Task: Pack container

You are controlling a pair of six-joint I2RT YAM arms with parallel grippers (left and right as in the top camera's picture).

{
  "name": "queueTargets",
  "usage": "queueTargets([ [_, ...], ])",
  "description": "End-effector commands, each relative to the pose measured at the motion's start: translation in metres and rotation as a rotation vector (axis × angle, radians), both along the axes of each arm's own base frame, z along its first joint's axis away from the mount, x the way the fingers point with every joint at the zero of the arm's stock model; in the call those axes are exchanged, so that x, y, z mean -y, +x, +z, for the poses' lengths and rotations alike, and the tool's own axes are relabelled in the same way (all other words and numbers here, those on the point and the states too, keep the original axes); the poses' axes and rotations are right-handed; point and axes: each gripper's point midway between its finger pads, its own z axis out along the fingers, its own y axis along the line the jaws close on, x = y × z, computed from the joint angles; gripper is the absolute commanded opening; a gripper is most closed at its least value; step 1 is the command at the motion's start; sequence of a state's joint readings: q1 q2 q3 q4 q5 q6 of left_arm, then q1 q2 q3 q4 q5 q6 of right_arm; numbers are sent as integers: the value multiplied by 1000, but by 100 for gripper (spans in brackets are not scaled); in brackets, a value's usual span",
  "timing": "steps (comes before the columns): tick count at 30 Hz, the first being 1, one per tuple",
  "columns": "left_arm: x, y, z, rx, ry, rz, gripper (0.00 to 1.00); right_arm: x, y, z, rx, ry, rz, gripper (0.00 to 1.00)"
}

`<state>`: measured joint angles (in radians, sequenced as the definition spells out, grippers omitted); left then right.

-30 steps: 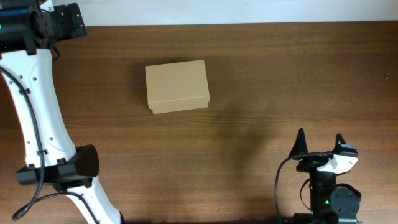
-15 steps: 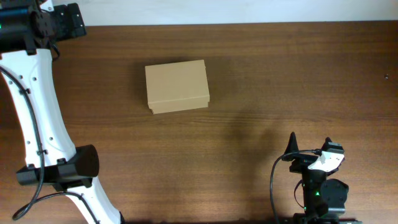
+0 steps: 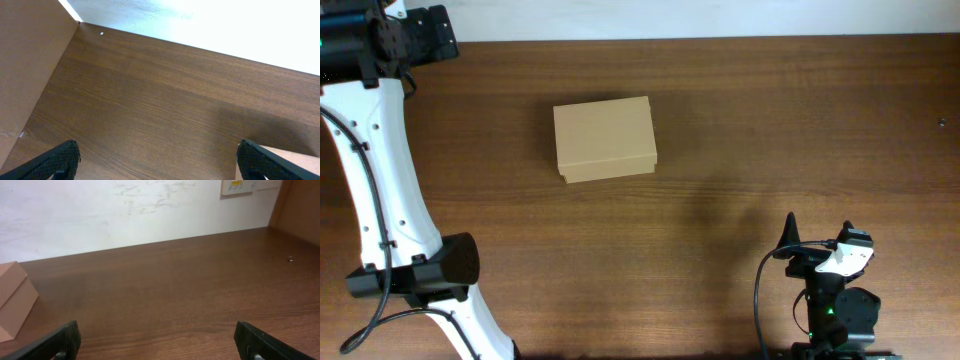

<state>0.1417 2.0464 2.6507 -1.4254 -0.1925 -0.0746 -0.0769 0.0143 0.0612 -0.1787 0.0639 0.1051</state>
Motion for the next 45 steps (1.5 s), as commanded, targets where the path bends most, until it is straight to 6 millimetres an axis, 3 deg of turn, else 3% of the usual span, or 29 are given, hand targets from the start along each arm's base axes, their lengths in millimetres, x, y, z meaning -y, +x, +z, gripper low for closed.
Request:
queueTargets([
  [1,-3,-2,2,1,9,10,100,2,0,-2,4,-2,-11,99],
  [4,5,-9,15,28,12,-5,100,2,0,-2,4,-2,-11,99],
  [8,31,-31,29,38,13,-58,100,2,0,-2,4,-2,-11,99],
  [12,69,-68,13,-38,6,-147,100,2,0,-2,4,-2,-11,99],
  [16,97,-124,-13,-121,8,-231,100,2,0,-2,4,-2,-11,99],
  [19,98,-144,-11,-2,14,-240,100,2,0,-2,4,-2,-11,99],
  [26,95,-180,21,437,16,-236,100,2,0,-2,4,-2,-11,99],
  [30,92,-204,25,640,19,-229,100,2,0,-2,4,-2,-11,99],
  [36,90,-229,-8,850,20,-222,100,2,0,-2,4,-2,-11,99],
  [45,85,-227,-88,958,32,-189,100,2,0,-2,4,-2,-11,99],
])
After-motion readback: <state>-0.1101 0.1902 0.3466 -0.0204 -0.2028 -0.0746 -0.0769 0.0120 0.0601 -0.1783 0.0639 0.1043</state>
